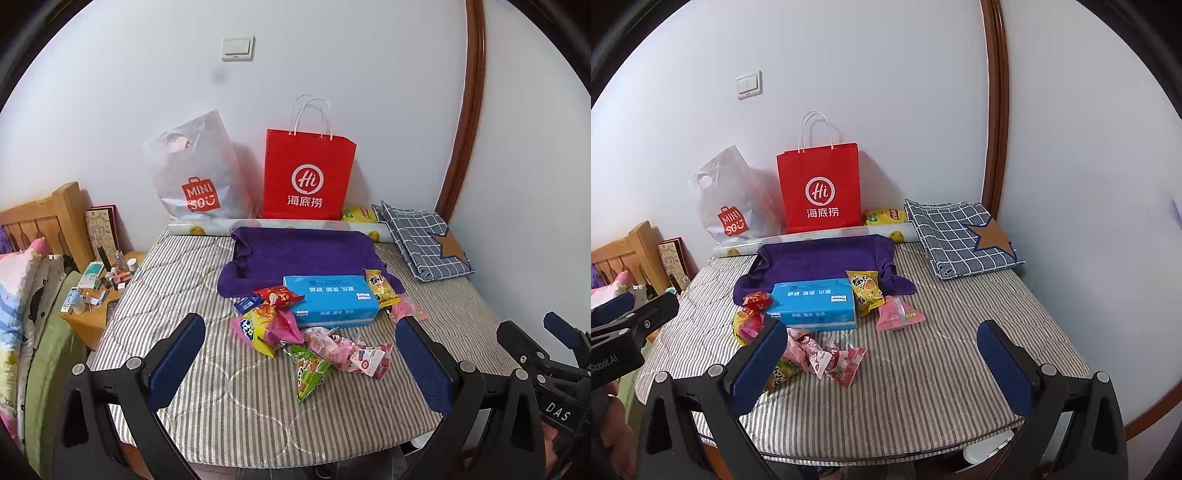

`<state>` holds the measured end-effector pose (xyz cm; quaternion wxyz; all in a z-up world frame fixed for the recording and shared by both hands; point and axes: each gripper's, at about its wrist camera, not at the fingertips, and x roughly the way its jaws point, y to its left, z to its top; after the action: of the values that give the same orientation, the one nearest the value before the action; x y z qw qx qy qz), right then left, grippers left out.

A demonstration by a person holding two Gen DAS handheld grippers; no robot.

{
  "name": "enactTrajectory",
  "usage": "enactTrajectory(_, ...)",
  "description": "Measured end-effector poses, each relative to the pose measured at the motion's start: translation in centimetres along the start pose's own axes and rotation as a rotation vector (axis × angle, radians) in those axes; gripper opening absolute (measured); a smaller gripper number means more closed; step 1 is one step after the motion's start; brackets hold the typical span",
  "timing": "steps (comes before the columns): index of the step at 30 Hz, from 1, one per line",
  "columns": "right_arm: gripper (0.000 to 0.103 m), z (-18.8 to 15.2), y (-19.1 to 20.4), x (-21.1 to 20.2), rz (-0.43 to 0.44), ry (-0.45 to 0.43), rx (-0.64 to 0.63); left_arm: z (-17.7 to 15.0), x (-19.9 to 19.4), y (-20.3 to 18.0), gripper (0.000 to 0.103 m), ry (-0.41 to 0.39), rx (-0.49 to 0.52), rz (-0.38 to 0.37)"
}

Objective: Organize snacks

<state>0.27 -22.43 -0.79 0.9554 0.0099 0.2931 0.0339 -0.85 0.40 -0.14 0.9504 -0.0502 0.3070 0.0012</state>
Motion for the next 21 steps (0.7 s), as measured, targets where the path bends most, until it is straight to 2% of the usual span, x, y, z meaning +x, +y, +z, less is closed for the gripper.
enactTrajectory(21, 0.103, -0.07, 0.3, -0.45, 0.005, -0.007, -0.006, -0.2, -0.24, -0.11, 0.102, 0.006, 0.003, -0.002)
